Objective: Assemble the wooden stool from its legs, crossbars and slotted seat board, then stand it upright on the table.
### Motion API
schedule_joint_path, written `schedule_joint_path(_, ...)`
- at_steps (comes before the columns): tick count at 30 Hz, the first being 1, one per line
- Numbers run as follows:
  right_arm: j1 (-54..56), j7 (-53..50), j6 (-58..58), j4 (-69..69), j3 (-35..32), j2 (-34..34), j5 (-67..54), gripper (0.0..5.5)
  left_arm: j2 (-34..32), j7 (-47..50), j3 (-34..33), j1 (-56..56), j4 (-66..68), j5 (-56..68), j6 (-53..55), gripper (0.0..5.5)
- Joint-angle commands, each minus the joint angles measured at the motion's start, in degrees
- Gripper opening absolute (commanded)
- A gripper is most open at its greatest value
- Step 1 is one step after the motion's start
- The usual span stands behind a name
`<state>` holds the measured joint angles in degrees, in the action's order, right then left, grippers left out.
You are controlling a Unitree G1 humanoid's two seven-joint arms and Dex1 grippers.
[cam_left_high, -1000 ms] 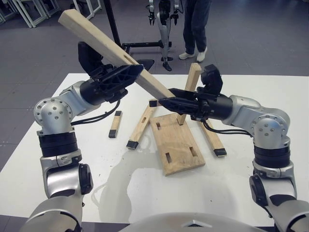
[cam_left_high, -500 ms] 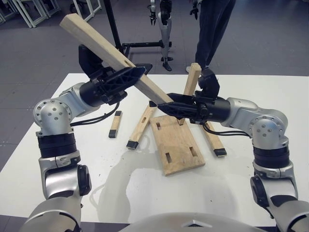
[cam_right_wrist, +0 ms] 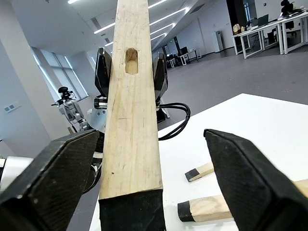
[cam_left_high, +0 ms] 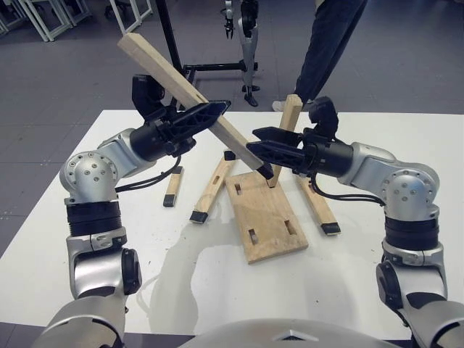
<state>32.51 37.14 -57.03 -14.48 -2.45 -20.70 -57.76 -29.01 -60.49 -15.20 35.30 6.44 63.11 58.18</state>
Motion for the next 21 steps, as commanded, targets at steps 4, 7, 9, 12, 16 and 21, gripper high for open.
schedule_joint_path(4,-19.21,-17.41,-5.64,-22.32,-7.06,-9.01,3.43,4.06,-3.47,1.89,-5.01,-3.35,-4.77,1.17,-0.13,2.06)
schedule_joint_path(7,-26.97,-23.26,-3.32,-27.56,4.27,-13.65,16.91,4.06,-4.06,3.32,-6.14,-4.86,-7.25,1.17,-0.86,2.06)
schedule_joint_path(9,-30.0,-24.27,-0.64,-27.91,11.49,-15.15,23.79,4.06,-3.3,5.95,-5.68,-4.05,-7.78,-1.32,-3.35,2.06)
schedule_joint_path(12,-32.32,-23.75,2.27,-26.57,16.45,-16.01,29.58,4.06,-3.16,7.68,-4.64,-3.42,-8.98,-3.17,-5.63,2.06)
schedule_joint_path(16,-33.69,-22.2,5.61,-23.7,17.84,-16.22,34.06,4.06,-3.41,7.78,-3.89,-3.27,-9.79,-3.34,-6.55,2.06)
schedule_joint_path(21,-35.02,-19.36,9.23,-20.68,19.13,-17.1,38.76,4.06,-3.89,7.22,-4.2,-4.8,-11.39,-2.43,-6.95,2.06)
